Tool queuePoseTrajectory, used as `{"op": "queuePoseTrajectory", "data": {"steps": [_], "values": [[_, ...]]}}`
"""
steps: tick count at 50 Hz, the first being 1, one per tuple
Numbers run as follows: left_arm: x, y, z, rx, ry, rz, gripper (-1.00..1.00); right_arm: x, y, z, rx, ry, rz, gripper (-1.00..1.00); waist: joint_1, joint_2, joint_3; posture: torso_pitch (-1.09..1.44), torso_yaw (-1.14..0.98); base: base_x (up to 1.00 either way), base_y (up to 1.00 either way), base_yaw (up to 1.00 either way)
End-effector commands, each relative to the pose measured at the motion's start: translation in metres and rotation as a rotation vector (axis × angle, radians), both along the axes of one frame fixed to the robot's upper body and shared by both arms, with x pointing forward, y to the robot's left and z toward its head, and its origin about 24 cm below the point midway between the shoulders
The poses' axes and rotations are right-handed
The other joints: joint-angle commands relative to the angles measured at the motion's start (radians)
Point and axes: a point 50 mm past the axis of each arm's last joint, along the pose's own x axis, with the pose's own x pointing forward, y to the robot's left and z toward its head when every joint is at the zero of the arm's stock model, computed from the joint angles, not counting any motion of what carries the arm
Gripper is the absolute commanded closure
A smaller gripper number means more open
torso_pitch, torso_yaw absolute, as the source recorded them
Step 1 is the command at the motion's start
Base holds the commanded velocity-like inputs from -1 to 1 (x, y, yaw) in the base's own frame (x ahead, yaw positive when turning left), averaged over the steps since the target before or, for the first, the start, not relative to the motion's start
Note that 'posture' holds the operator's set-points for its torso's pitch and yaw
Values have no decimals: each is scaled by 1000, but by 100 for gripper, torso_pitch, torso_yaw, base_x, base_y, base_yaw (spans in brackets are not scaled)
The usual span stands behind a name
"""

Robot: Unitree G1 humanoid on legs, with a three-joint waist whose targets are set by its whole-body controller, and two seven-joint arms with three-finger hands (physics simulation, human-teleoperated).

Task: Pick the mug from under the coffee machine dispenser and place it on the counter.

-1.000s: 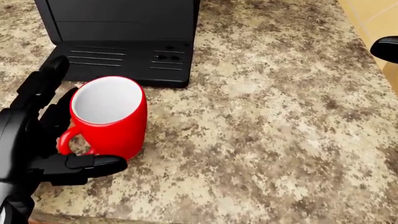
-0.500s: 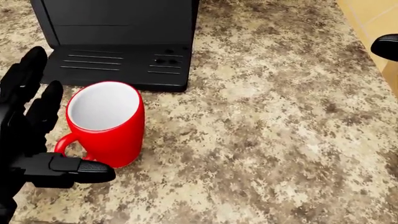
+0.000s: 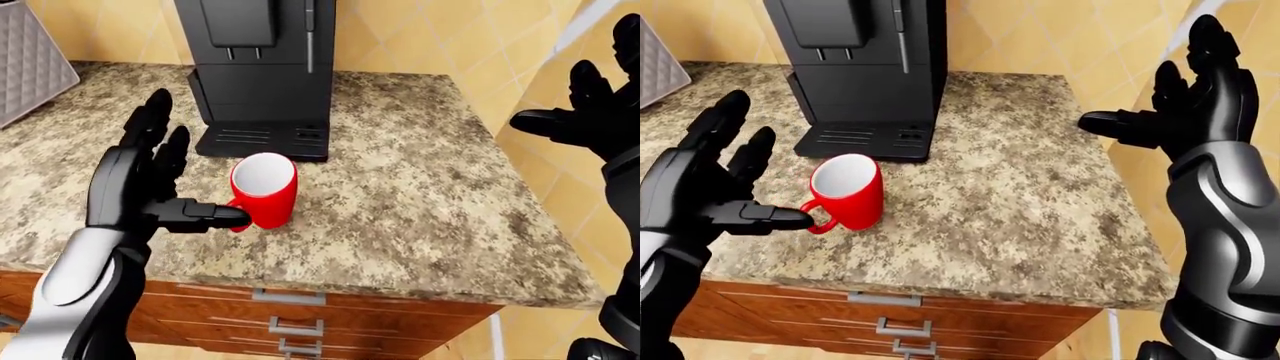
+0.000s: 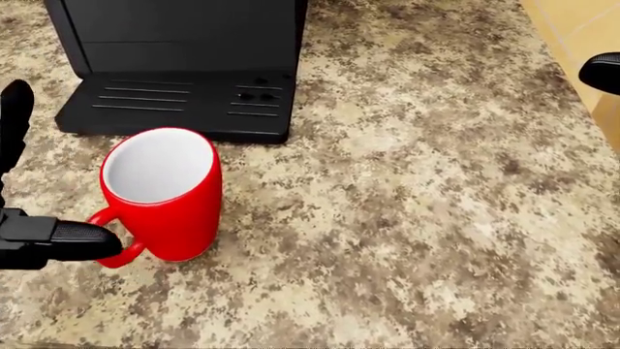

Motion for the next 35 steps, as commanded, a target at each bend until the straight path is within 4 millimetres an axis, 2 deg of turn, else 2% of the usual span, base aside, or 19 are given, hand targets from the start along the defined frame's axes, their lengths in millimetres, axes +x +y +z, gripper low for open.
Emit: {"op": "queuePoseTrajectory", "data": {"steps": [1,17,35], "values": [[-4,-1,13,14,-69,-9,-100,-7,0,18,-26,-86,-7,-100,0,-2,-20,0,0,0,0,0],[-7,13,38,25,-121,28,-100,-7,0,21,-28,-93,-4,-100,-2,6,-15,0,0,0,0,0],[-25,36,78,75,-219,105,-100,-8,1,20,-31,-91,-4,-100,-6,18,-8,0,0,0,0,0]]}}
